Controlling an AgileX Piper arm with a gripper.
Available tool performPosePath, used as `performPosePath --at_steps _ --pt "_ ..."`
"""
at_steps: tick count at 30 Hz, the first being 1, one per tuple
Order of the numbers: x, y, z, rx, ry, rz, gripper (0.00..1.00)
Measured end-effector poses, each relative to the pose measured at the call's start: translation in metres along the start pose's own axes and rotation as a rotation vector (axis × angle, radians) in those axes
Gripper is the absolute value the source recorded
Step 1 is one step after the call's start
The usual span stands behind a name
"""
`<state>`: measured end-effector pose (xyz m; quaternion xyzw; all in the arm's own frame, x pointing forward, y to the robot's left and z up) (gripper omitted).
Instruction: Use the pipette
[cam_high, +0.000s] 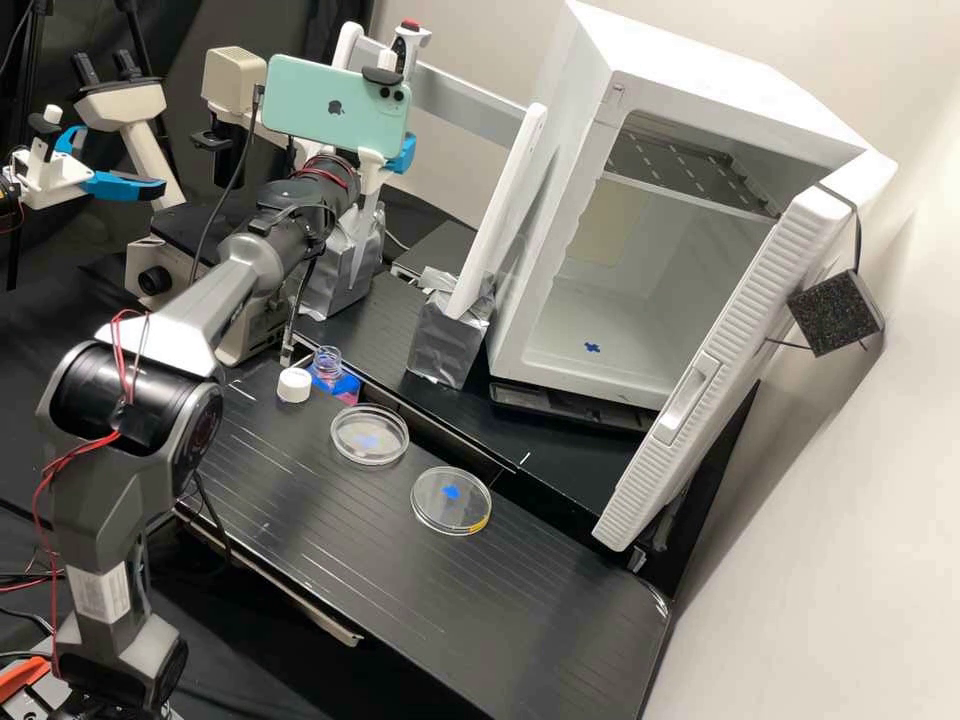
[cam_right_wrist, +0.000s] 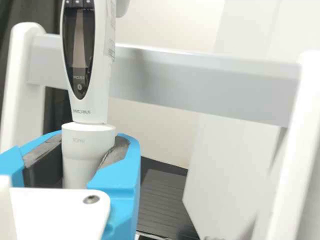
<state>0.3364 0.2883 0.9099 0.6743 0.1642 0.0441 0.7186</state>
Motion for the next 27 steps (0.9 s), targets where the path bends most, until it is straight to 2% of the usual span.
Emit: performPosePath --at_steps 3,6,14,16,17,19,20,25,27 --pt "0.000 -0.001 -0.001 0.001 0.008 -0.010 0.00" --pt "0.001 -0.001 0.001 0.022 0.004 -0.009 0.00" --pt "0.007 0.005 0.016 0.022 -0.038 0.008 0.00" --pt "0.007 0.007 0.018 0.043 -0.042 0.015 0.00" --pt "0.007 0.009 0.018 0.029 -0.040 0.013 0.00" --pt "0.007 0.010 0.016 0.029 -0.035 0.002 0.00" --pt "0.007 0.011 0.016 0.041 -0.034 0.000 0.00" --pt "0.009 0.005 0.019 0.012 -0.055 -0.044 0.00" --pt "0.011 0.003 0.022 0.015 -0.071 -0.053 0.00"
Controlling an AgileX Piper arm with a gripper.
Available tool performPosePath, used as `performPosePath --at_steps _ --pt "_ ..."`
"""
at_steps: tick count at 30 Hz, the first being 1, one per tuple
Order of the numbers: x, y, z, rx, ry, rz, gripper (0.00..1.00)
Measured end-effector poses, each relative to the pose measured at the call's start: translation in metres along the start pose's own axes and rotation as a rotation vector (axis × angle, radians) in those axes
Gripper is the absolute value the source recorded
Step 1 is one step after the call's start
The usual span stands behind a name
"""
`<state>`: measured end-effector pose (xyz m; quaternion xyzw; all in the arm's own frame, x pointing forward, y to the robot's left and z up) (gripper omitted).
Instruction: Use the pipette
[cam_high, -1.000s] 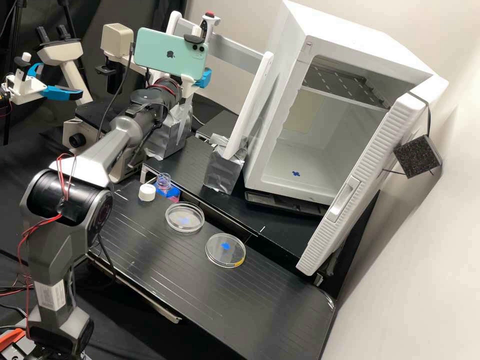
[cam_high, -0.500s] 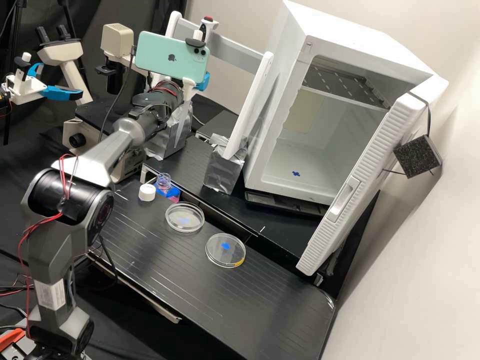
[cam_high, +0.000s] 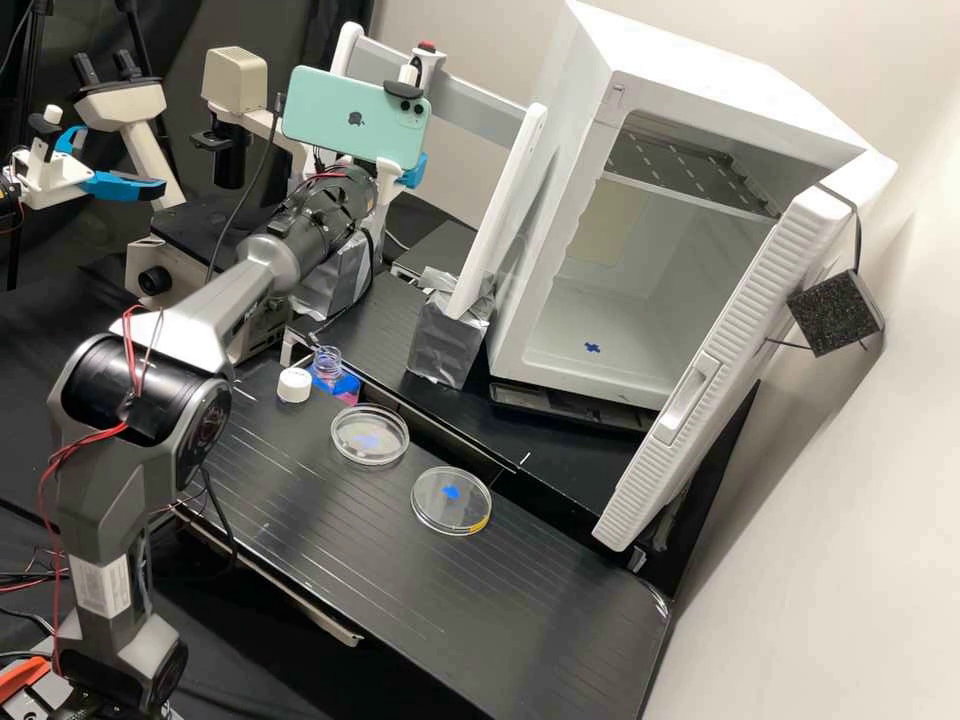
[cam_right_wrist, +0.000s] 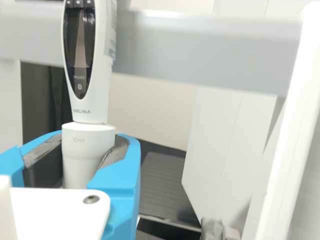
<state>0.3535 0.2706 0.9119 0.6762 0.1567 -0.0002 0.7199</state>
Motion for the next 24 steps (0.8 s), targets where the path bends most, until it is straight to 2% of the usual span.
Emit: performPosePath --at_steps 1,2,3,6,13,14,15,16,17,18,20,21,24 --pt "0.0024 -0.0020 0.0024 0.014 -0.011 -0.006 0.00" --pt "0.0043 -0.0031 0.0038 -0.004 -0.019 -0.003 0.00" --pt "0.0049 -0.0034 0.0045 0.005 -0.022 -0.001 0.00" --pt "0.0058 -0.0033 0.0054 -0.002 -0.026 0.006 0.00" --pt "0.0060 -0.0035 0.0055 0.007 -0.026 0.006 0.00" --pt "0.0065 -0.0040 0.0059 0.008 -0.027 0.004 1.00" --pt "0.0067 -0.0039 0.0062 0.006 -0.028 0.006 1.00" --pt "0.0073 -0.0041 0.0068 0.021 -0.031 0.009 1.00" --pt "0.0080 -0.0041 0.0077 0.017 -0.037 0.013 1.00" --pt "0.0087 -0.0041 0.0085 -0.012 -0.041 0.018 1.00" --pt "0.0099 -0.0041 0.0098 -0.026 -0.047 0.025 1.00" --pt "0.0103 -0.0041 0.0103 -0.017 -0.050 0.029 1.00" --pt "0.0102 -0.0032 0.0105 -0.069 -0.053 0.038 1.00"
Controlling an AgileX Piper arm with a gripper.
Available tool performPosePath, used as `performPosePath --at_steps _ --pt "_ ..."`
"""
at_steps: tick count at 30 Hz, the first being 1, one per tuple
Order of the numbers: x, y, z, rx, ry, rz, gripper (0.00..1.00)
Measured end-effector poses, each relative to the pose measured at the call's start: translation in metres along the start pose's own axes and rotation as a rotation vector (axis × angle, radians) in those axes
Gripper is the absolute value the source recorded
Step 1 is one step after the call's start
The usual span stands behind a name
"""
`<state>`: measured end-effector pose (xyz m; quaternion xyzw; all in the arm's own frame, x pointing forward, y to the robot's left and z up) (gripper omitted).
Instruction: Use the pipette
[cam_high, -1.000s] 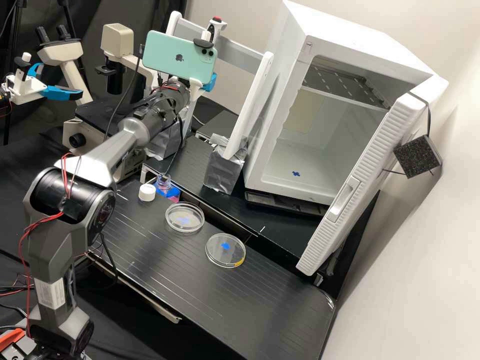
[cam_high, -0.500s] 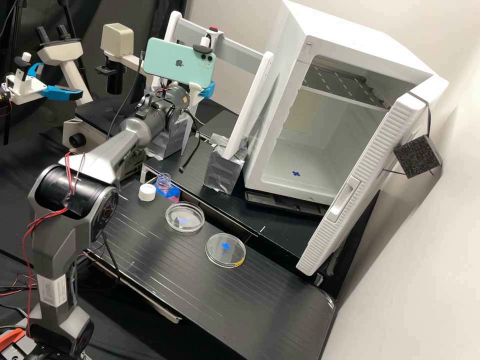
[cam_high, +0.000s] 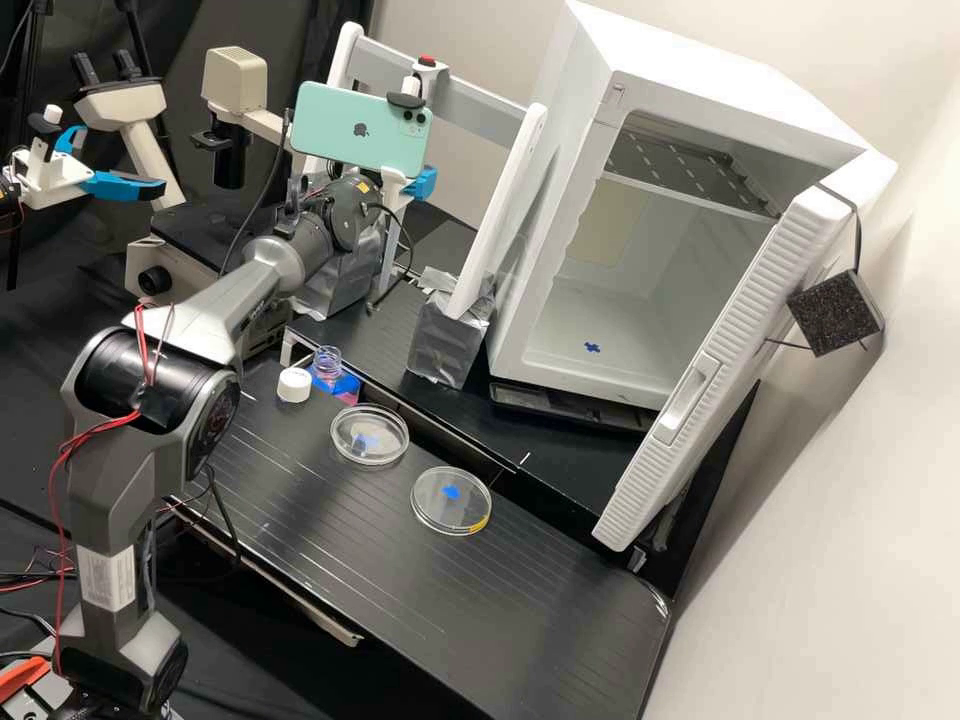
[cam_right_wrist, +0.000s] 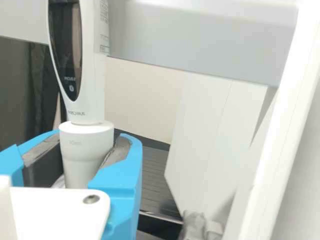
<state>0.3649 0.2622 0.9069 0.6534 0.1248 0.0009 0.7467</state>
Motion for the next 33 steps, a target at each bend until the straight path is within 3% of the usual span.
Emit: performPosePath --at_steps 4,8,12,13,14,17,18,27,30,33 --pt "0.000 0.000 0.000 -0.016 -0.001 0.001 1.00" --pt "-0.010 -0.005 0.003 -0.011 0.006 -0.011 1.00" --pt "-0.027 -0.013 0.007 0.029 0.019 -0.033 1.00" --pt "-0.033 -0.014 0.006 0.010 0.035 -0.024 1.00" --pt "-0.039 -0.015 0.007 0.049 0.046 -0.014 1.00" --pt "-0.059 -0.020 0.010 0.110 0.067 0.030 1.00" --pt "-0.066 -0.023 0.013 0.104 0.073 0.048 1.00" --pt "-0.145 -0.030 0.036 0.076 0.199 0.467 1.00" --pt "-0.160 -0.039 0.052 0.083 0.256 0.595 1.00" --pt "-0.167 -0.048 0.070 0.108 0.272 0.647 1.00"
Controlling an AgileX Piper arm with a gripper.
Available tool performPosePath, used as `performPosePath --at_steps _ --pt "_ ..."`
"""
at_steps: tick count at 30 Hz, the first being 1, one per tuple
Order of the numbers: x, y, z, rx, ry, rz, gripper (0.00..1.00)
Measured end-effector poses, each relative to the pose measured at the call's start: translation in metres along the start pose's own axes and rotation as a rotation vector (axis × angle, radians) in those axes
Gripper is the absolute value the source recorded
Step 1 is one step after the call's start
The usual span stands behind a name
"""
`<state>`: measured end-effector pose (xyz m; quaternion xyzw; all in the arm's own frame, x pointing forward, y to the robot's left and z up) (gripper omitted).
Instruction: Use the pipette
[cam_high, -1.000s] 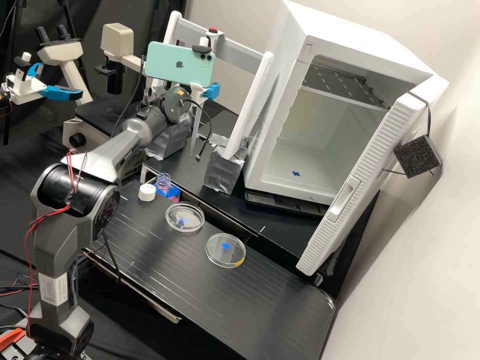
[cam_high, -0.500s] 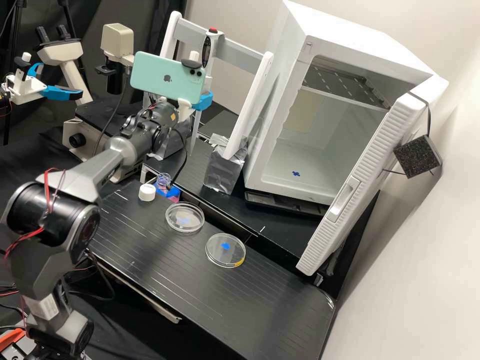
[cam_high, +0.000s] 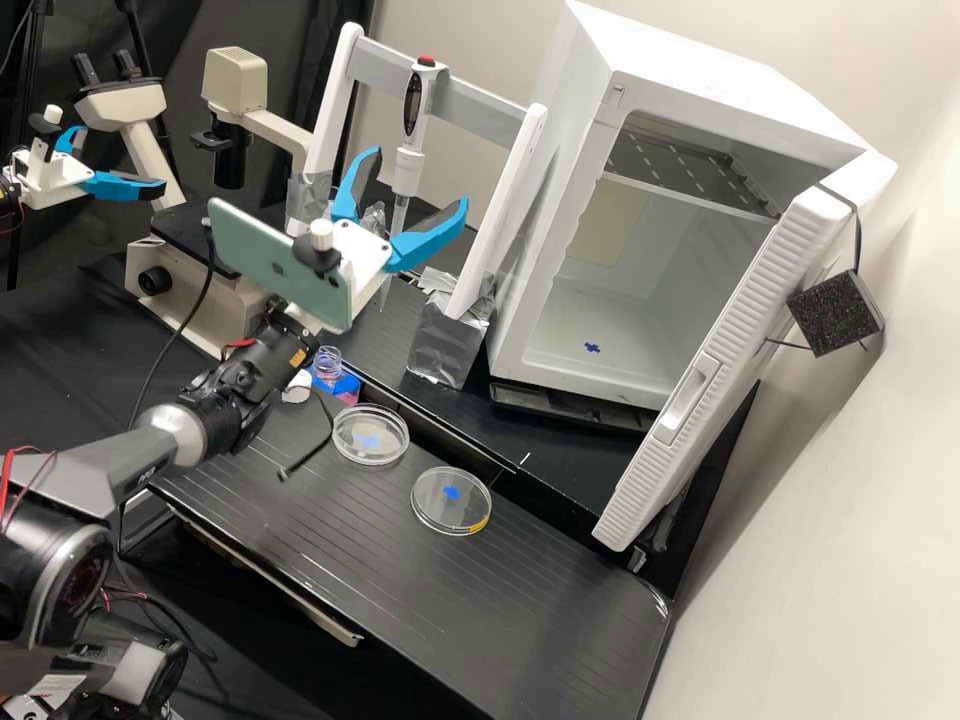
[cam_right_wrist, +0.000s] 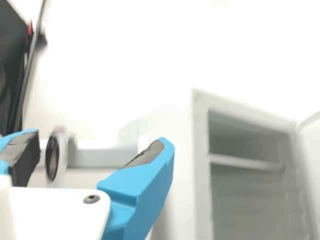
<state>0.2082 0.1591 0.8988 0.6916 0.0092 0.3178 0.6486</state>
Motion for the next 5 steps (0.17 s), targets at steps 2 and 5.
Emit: performPosePath --at_steps 2,5 --pt "-0.008 -0.001 0.009 0.014 0.007 0.017 1.00" --pt "-0.014 -0.004 0.021 0.020 -0.017 0.009 1.00"
